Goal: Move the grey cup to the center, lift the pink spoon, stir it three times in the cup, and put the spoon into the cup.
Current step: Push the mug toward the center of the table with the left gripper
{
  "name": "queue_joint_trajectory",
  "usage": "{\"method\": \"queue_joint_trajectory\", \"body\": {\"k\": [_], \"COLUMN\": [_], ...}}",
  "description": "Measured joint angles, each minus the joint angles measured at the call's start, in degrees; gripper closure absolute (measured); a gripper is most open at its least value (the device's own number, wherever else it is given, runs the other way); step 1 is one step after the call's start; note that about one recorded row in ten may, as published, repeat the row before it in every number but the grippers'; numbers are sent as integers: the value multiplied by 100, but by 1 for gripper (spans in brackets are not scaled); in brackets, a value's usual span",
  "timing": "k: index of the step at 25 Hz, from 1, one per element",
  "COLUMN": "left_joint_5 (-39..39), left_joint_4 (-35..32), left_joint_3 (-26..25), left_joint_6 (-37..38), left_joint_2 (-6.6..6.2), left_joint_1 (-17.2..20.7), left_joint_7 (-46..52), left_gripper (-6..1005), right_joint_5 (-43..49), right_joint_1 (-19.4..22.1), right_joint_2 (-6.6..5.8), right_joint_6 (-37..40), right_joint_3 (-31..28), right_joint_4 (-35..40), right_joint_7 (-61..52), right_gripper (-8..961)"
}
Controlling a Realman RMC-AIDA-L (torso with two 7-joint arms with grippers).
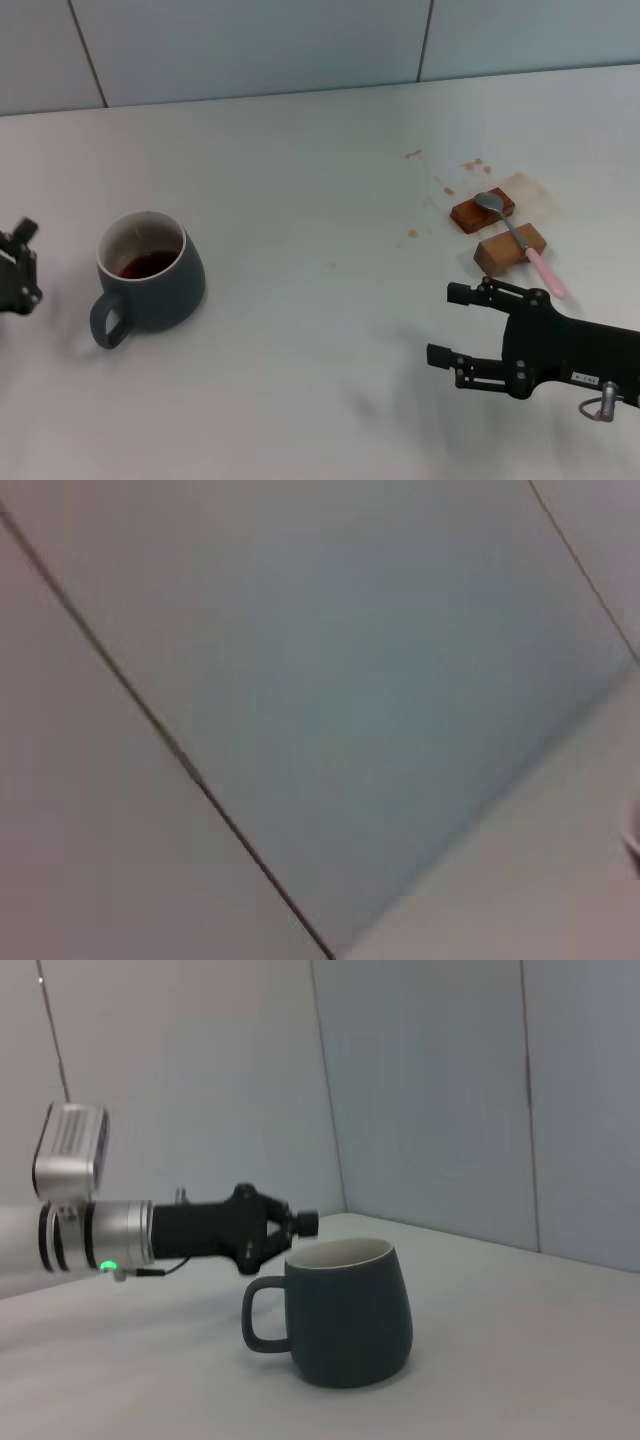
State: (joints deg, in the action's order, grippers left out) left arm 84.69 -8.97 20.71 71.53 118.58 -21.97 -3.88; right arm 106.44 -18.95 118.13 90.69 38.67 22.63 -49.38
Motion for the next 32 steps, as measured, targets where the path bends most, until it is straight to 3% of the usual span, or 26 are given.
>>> {"method": "queue_joint_trajectory", "body": {"k": [8, 14, 22, 27, 32], "left_joint_5": [75, 36, 32, 30, 58], "left_joint_4": [253, 668, 1075, 1403, 2008], "left_joint_3": [48, 1, -33, -223, -748], "left_joint_6": [-276, -857, -993, -1031, -1416], "left_joint_2": [12, 23, 48, 51, 54], "left_joint_1": [-2, -319, -585, -751, -1134], "left_joint_7": [-630, -711, -719, -709, -734], "left_gripper": [1000, 1000, 1000, 1000, 1001], "right_joint_5": [-1, -4, -10, -10, -10], "right_joint_1": [-18, -30, -1, 8, 2], "right_joint_2": [13, 26, 35, 34, 33], "right_joint_6": [1, 1, 4, 11, 11], "right_joint_3": [-62, -61, -133, -152, -152], "right_joint_4": [-31, -37, -40, -40, -40], "right_joint_7": [4, 7, 8, 13, 65], "right_gripper": [137, 136, 136, 137, 137]}}
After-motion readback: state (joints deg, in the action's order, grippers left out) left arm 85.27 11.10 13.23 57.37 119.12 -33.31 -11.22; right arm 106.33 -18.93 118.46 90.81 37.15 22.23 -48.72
